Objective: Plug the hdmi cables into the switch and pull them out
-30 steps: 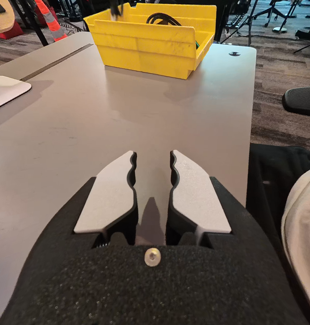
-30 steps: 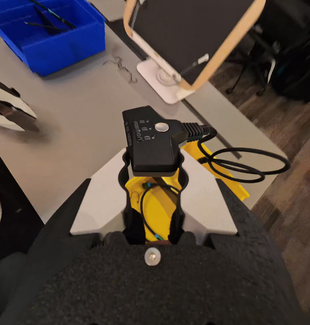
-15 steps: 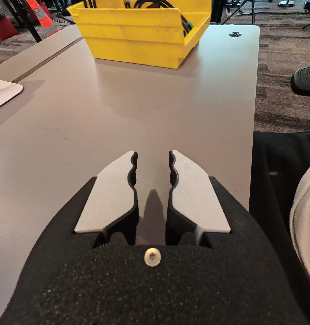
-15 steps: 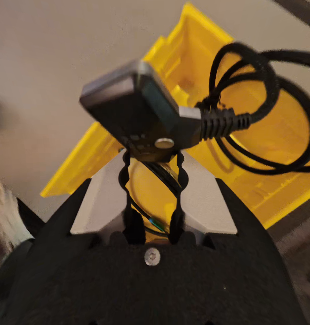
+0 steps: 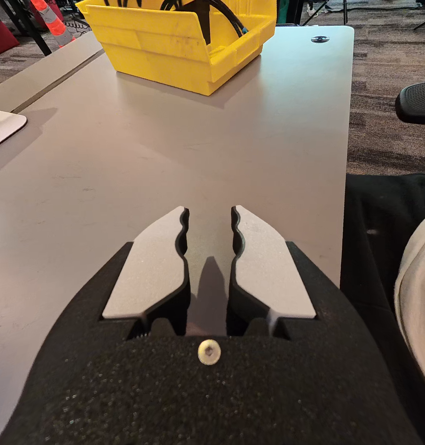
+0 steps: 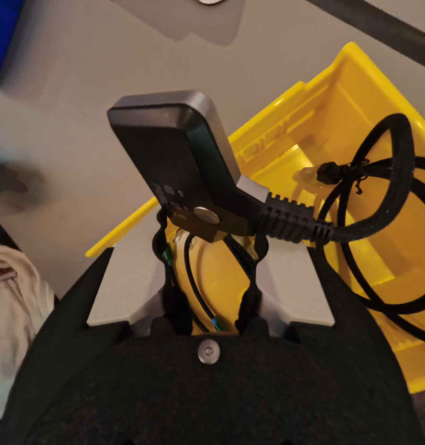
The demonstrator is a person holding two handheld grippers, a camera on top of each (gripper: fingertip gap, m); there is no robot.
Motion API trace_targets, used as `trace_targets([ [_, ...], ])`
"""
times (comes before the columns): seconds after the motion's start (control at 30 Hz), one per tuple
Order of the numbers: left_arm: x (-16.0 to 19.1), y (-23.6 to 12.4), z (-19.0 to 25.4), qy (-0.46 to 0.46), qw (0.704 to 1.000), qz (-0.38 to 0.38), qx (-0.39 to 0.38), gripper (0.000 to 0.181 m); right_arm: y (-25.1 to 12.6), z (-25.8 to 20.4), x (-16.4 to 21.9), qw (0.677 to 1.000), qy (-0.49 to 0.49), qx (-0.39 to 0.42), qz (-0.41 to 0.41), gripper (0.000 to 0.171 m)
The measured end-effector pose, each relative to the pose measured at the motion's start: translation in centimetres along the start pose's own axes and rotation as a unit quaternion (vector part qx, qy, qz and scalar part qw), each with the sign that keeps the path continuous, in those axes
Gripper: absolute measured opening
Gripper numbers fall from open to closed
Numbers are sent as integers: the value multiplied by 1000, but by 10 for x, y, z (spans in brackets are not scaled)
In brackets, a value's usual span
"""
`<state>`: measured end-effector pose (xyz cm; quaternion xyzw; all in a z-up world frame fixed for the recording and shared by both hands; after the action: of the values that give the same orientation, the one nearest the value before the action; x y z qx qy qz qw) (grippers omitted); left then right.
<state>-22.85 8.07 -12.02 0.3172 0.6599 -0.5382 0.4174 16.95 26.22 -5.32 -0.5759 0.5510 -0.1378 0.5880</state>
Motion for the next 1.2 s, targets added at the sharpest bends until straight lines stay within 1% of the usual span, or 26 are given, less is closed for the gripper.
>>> trace_targets([
  [0.07, 0, 0, 0, 1, 1000, -2, 1, 33, 10, 6, 2, 999, 9, 33, -22, 74],
  [0.13, 0, 0, 0, 1, 1000, -1, 0, 33, 15, 5, 7, 998, -9, 35, -45, 74],
  [0.23, 1, -1, 0, 2, 1000, -1, -1, 33, 5, 7, 16, 998, -26, 37, -54, 76],
  [0.3, 1, -2, 0, 2, 1000, 0, -2, 33, -10, 10, 19, 998, -21, 31, -40, 78],
  [0.37, 1, -3, 0, 1, 1000, 1, -2, 33, -30, 12, 20, 1000, -9, 19, -10, 69],
  [0.4, 1, -2, 0, 1, 1000, 0, -1, 33, -41, 13, 23, 1000, 0, 9, -3, 59],
  [0.43, 1, -2, 0, 1, 1000, -1, -1, 33, -52, 18, 26, 1000, 7, 15, 3, 56],
  [0.53, 2, -1, 1, 5, 1000, -3, -1, 32, -86, 42, 34, 996, 24, 82, 23, 56],
  [0.6, 2, 0, 2, 7, 1000, -6, 0, 32, -97, 62, 42, 988, 58, 140, 23, 52],
  [0.67, 1, 2, 3, 8, 1000, -7, 2, 32, -99, 82, 57, 976, 63, 209, -15, 48],
  [0.7, 1, 2, 3, 10, 1000, -9, 3, 32, -98, 88, 62, 971, 65, 229, -23, 41],
  [0.77, 1, 3, 5, 16, 1000, -12, 1, 32, -85, 88, 66, 974, 63, 216, -12, 34],
  [0.87, 2, 4, 5, 19, 1000, -14, -1, 32, -62, 83, 68, 981, 57, 184, -7, 31],
  [0.93, 2, 4, 5, 18, 1000, -14, -2, 32, -49, 87, 73, 977, 57, 204, -37, 32],
  [0.97, 2, 4, 5, 18, 1000, -14, -2, 32, -45, 92, 75, 970, 49, 233, -56, 35],
  [1.0, 1, 4, 5, 16, 1000, -13, -2, 32, -43, 96, 76, 963, 40, 259, -66, 37],
  [1.07, 1, 3, 4, 12, 1000, -12, -3, 32, -42, 97, 75, 956, 25, 281, -74, 41],
  [1.13, 1, 2, 3, 8, 1000, -8, -3, 32, -53, 94, 71, 956, 18, 285, -71, 47],
  [1.2, 1, 0, 1, 1, 1000, -5, -5, 32, -77, 91, 64, 949, 26, 310, -42, 55],
])
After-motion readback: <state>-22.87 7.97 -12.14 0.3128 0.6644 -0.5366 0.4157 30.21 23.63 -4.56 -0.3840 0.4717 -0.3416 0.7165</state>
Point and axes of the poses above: each gripper's, where its closed fingertips meet, y out along the fingers, x out of its underside, z = x × y across the jaws, the point moved 5 cm from there along -y, back along the fingers, and after that the axes turned 2 degrees about -y, right-handed, at the moved point
